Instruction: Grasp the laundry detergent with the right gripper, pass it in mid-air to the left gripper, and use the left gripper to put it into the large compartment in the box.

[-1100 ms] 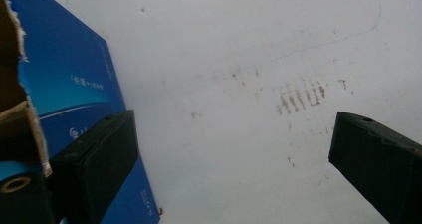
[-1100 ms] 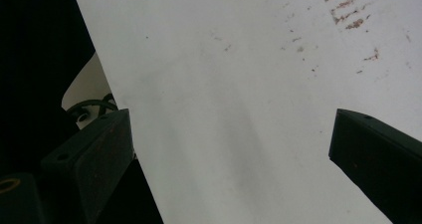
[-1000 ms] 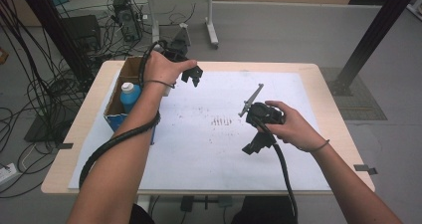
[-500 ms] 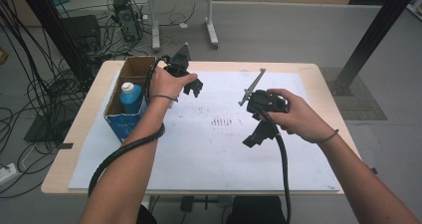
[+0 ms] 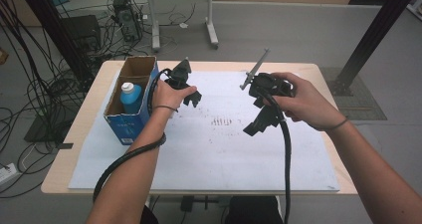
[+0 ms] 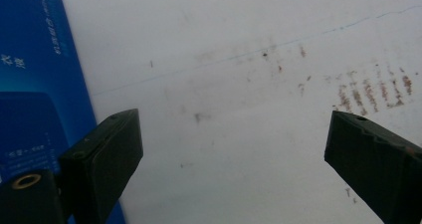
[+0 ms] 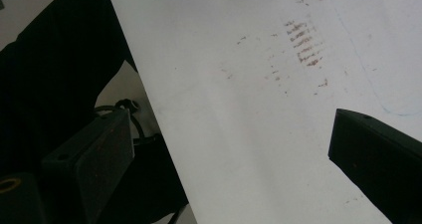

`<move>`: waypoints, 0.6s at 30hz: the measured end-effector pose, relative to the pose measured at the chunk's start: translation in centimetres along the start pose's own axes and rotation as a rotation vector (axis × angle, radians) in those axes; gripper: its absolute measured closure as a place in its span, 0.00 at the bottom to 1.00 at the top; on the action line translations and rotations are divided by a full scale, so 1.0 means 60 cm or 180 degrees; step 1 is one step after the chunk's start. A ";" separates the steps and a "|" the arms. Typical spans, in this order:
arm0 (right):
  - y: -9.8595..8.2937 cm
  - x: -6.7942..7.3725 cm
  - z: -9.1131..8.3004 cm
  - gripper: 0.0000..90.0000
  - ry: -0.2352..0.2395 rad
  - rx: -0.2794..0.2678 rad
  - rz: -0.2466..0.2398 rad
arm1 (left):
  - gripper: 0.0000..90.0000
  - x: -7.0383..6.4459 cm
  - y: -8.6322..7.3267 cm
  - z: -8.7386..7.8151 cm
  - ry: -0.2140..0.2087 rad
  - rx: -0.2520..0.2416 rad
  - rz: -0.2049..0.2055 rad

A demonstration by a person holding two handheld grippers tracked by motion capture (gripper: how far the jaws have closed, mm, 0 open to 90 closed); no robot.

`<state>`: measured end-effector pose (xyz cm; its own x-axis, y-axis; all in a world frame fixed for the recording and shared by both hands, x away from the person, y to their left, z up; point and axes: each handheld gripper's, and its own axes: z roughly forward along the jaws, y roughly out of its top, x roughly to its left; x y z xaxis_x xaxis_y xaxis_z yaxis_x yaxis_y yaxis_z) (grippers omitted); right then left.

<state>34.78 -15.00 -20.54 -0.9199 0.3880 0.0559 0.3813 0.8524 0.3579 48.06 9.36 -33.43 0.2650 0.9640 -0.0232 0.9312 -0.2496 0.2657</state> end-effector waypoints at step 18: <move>0.019 -0.011 -0.079 0.04 -0.0118 -0.0083 0.0017 | 0.12 -0.005 -0.009 0.048 0.0020 0.0037 -0.0028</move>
<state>35.38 -15.96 -15.76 -0.9137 0.4057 0.0235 0.3832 0.8410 0.3819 48.21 8.93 -36.31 0.2553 0.9667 -0.0193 0.9363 -0.2422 0.2543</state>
